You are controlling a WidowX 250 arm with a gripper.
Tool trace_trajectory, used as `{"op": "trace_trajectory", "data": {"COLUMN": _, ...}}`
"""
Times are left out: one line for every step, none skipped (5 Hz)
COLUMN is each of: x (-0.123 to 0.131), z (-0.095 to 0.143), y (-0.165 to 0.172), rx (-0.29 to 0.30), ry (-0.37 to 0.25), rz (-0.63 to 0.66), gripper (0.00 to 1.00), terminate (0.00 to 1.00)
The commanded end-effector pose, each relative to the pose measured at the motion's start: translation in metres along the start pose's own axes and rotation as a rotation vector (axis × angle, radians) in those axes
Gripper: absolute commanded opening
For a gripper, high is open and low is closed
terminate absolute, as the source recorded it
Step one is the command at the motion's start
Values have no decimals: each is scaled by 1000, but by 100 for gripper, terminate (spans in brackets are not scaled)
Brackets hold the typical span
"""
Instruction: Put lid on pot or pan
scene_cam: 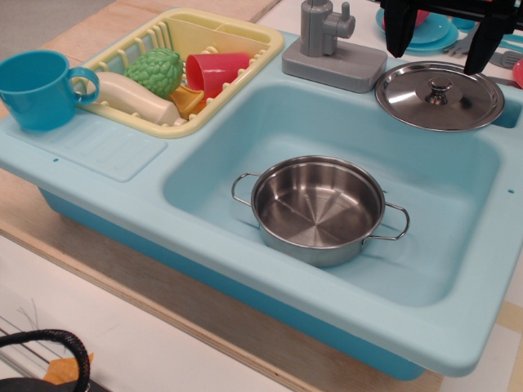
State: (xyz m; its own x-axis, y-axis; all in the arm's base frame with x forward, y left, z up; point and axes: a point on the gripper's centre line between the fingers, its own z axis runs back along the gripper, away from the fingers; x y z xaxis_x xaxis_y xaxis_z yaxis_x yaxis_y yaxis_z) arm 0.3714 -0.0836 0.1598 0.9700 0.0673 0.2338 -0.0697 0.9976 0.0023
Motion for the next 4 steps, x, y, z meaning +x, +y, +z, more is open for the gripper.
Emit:
{"op": "trace_trajectory", "data": {"x": 0, "z": 0, "y": 0, "rx": 0, "ry": 0, "rz": 0, "gripper": 100, "terminate": 0}}
{"op": "trace_trajectory", "data": {"x": -1, "z": -3, "y": -1, "rx": 9, "ry": -9, "rz": -1, "gripper": 100, "terminate": 0}}
{"op": "trace_trajectory", "data": {"x": 3, "z": -7, "y": -1, "rx": 4, "ry": -12, "rz": -18, "gripper": 100, "terminate": 0}}
{"op": "trace_trajectory", "data": {"x": 6, "z": -11, "y": -1, "rx": 1, "ry": -13, "rz": -27, "gripper": 100, "terminate": 0}}
